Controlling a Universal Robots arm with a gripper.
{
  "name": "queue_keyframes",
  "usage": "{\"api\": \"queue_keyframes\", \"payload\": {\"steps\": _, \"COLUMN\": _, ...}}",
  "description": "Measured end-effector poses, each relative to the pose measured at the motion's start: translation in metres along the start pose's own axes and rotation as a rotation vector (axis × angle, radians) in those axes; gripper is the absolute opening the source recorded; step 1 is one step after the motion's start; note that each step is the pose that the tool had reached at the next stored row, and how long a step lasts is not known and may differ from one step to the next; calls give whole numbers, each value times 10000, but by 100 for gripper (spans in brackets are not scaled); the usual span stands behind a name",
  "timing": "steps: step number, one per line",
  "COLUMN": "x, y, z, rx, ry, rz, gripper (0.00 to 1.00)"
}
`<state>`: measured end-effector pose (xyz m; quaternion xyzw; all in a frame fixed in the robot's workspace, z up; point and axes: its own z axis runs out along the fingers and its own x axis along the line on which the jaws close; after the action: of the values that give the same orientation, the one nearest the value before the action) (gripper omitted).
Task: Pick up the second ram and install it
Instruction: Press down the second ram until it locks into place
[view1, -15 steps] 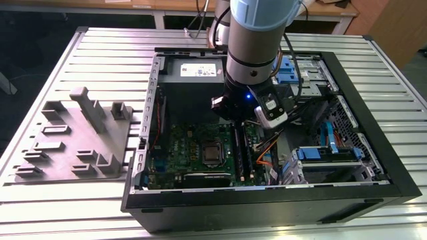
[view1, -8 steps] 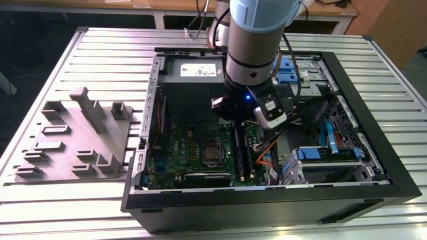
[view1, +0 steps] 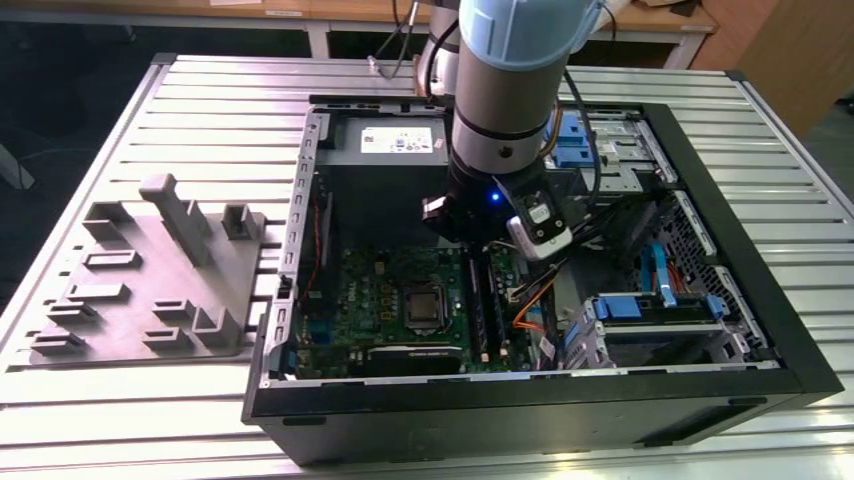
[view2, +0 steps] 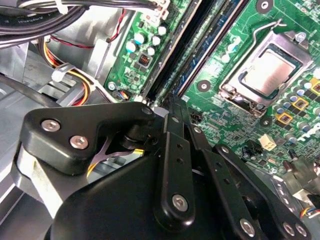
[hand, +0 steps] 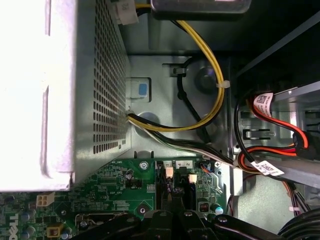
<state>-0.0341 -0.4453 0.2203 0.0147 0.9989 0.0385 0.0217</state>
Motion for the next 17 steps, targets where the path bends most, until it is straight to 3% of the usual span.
{"api": "queue_keyframes", "payload": {"steps": 17, "x": 4, "y": -2, "z": 37, "rx": -1, "ry": 0, "rz": 0, "gripper": 10}}
